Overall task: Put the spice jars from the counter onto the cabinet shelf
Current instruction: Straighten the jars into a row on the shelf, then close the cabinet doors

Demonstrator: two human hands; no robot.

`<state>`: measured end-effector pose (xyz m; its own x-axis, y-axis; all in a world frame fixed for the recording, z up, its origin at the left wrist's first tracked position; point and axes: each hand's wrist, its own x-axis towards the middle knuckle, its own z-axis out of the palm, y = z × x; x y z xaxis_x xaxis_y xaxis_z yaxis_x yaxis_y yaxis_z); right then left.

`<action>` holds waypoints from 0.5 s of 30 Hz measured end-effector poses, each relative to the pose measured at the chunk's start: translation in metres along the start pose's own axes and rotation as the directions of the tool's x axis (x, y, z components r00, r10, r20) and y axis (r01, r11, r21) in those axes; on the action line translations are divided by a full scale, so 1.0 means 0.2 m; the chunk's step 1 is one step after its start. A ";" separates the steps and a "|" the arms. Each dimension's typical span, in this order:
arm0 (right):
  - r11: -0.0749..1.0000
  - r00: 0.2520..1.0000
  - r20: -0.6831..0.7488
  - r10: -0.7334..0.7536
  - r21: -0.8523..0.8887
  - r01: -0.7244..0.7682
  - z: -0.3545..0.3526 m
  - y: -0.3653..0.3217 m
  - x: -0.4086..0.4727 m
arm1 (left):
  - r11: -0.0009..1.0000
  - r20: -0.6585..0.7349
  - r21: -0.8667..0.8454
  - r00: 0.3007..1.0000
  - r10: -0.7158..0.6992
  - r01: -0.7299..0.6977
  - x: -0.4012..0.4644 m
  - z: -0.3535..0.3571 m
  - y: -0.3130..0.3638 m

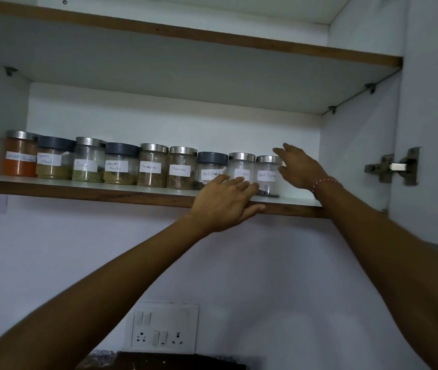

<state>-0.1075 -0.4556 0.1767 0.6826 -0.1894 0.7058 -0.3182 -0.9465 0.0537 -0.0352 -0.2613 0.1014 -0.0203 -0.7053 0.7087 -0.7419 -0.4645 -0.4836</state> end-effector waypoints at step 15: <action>0.969 0.969 -0.235 -0.074 -0.245 0.014 -0.08 -0.20 -0.90 | 0.999 -0.041 0.027 0.999 0.019 -0.018 -0.29 -0.08 0.40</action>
<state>-0.2278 -0.3788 0.0592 0.5300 -0.0523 0.8464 -0.4600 -0.8562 0.2352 -0.1036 -0.2481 0.0294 -0.0623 -0.6915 0.7197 -0.7230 -0.4658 -0.5102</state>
